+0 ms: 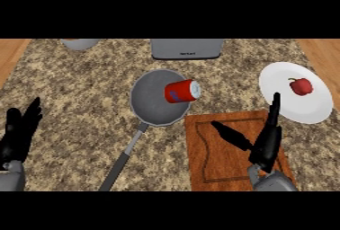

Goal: Pick the can from the cutting board and place it in the pan

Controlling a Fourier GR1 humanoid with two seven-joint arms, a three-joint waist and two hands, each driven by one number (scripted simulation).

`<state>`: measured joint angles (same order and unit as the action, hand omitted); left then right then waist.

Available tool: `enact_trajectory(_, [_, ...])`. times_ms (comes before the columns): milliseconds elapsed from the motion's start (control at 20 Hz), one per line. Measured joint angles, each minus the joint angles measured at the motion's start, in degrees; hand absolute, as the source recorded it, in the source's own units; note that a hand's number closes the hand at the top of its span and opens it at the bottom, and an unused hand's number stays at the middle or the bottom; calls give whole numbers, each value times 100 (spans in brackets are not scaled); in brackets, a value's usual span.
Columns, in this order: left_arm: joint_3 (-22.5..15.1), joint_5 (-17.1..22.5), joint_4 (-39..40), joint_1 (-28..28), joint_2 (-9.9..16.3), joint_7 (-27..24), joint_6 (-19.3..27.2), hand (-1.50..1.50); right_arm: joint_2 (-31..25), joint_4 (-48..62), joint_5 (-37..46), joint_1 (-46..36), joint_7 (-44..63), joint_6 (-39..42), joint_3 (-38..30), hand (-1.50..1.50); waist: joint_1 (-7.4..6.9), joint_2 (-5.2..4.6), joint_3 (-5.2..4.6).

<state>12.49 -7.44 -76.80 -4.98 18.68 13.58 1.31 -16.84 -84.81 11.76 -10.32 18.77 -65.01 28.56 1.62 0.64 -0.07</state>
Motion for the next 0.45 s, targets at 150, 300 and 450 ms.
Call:
enact_trajectory(150, [-34,-36,-44,-33,-52,84,41,0,-593,-1031,12,803,99,152,3,-150,-1,-13,0])
enact_trajectory(300, [-42,-68,4,-53,-63,24,30,0,-1011,-1838,-102,1602,-55,259,-80,-150,-29,-29,3])
enact_trajectory(450, [-24,-47,-11,-32,-80,-25,-6,0,-1337,-2545,-196,2334,-258,346,-198,-150,-53,-38,5])
